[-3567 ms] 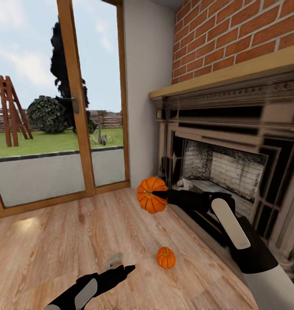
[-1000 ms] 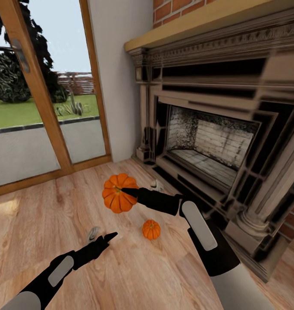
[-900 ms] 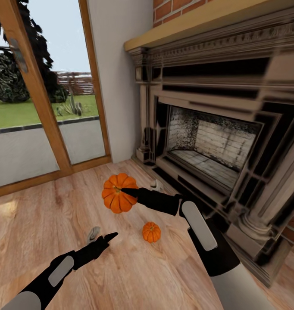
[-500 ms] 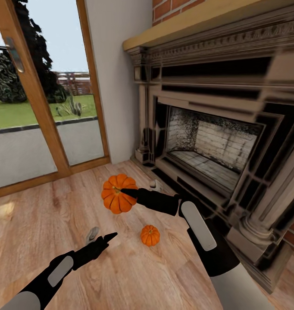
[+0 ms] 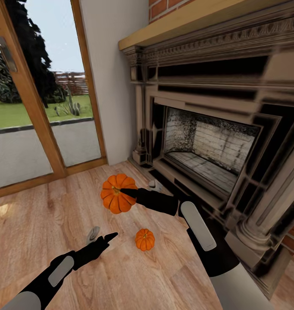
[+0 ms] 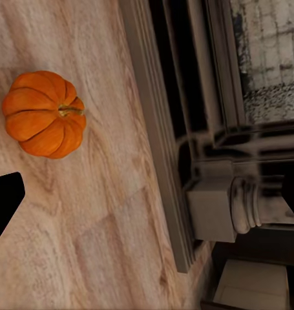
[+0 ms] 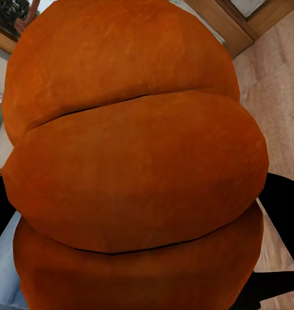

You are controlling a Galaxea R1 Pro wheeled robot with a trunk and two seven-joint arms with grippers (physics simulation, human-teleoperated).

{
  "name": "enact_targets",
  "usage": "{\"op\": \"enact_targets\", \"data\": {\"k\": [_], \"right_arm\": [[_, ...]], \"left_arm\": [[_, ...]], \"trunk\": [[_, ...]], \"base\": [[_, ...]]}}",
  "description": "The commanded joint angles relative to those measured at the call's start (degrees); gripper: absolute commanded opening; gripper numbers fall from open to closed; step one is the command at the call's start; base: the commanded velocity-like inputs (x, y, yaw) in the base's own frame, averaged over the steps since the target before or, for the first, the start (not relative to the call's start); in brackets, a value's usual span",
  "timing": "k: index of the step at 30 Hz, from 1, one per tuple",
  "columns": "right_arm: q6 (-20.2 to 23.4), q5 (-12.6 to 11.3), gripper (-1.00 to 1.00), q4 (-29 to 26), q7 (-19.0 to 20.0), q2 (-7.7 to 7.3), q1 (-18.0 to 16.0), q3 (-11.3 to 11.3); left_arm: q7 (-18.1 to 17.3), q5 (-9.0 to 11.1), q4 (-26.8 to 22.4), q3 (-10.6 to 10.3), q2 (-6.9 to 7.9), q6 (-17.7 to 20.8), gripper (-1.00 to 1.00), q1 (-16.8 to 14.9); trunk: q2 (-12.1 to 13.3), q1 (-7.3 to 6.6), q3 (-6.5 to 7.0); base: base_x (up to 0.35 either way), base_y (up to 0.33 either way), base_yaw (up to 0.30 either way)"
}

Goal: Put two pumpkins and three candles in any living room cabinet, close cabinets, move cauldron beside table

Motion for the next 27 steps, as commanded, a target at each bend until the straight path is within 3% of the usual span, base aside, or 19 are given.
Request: {"op": "enact_targets", "data": {"k": [1, 6, 11, 19, 27], "right_arm": [[0.2, -0.1, -1.0, 0.0, -0.1, 0.04, 0.0, 0.0], [0.2, -0.1, -1.0, -0.2, -0.1, 0.08, 0.0, 0.0], [0.2, -0.1, -1.0, -0.5, 0.0, 0.1, 0.0, 0.0], [0.2, -0.1, -1.0, -0.7, 0.0, 0.13, 0.0, 0.1], [0.2, -0.1, -1.0, -0.8, 0.2, 0.13, 0.0, 0.2]], "left_arm": [[0.0, 0.6, 0.0, -0.3, 0.07, 0.3, 1.0, 0.0], [-0.1, 0.6, -0.1, -0.3, 0.04, 0.3, 1.0, 0.0], [-0.1, 0.6, -0.2, -0.3, -0.02, 0.4, 1.0, -0.1], [0.0, 0.2, -1.7, -0.4, -0.05, 5.2, 1.0, -0.1], [0.0, 0.1, -1.9, -0.4, -0.01, 5.5, 1.0, -0.1]], "trunk": [[0.0, -0.01, -0.05], [0.0, -0.01, -0.05], [-0.1, 0.12, -1.16], [-0.2, 0.32, -2.93], [-0.3, 0.53, -4.7]], "base": [[0.009, -0.012, 0.0], [0.003, -0.003, 0.0], [0.0, 0.0, 0.0], [0.0, 0.0, 0.0], [0.0, 0.0, 0.0]]}}
